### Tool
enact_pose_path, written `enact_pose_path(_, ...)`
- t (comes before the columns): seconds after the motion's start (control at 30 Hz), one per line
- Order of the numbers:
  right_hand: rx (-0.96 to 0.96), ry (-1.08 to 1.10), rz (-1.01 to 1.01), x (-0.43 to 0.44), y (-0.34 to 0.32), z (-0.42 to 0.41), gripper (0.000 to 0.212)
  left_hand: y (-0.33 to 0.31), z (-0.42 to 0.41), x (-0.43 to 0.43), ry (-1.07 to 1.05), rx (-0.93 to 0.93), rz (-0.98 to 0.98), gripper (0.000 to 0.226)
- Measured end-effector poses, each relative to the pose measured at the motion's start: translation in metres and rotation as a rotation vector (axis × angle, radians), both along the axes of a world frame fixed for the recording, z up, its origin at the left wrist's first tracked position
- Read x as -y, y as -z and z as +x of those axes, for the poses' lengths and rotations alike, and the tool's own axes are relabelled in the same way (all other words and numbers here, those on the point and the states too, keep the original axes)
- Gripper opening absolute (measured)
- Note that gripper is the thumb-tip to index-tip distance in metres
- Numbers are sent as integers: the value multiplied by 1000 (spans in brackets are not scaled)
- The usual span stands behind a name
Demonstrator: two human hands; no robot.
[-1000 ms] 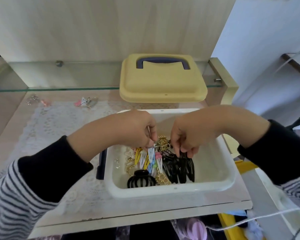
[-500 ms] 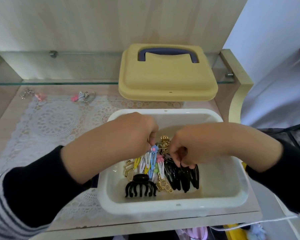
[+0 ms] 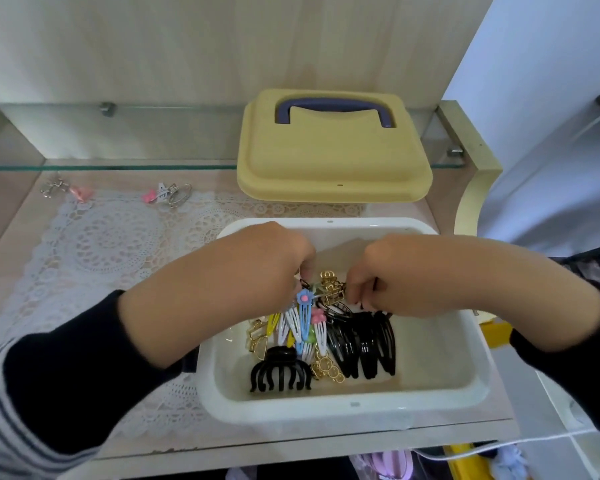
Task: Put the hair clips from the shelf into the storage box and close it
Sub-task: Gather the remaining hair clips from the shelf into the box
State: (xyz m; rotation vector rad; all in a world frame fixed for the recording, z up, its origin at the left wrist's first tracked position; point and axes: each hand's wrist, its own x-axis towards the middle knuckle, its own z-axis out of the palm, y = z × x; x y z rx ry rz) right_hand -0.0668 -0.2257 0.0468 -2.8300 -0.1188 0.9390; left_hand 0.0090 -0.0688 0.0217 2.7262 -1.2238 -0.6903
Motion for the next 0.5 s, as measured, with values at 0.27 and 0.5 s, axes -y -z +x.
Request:
enact_pose_path(0.27,170,108,77,-3,-35,-5,23,-27,-4,-16,59,130,-151,18)
enact_pose_path(0.5,563,279,266,-32,-42,-7,17,-43,-3,-49,-100,260,-548,18)
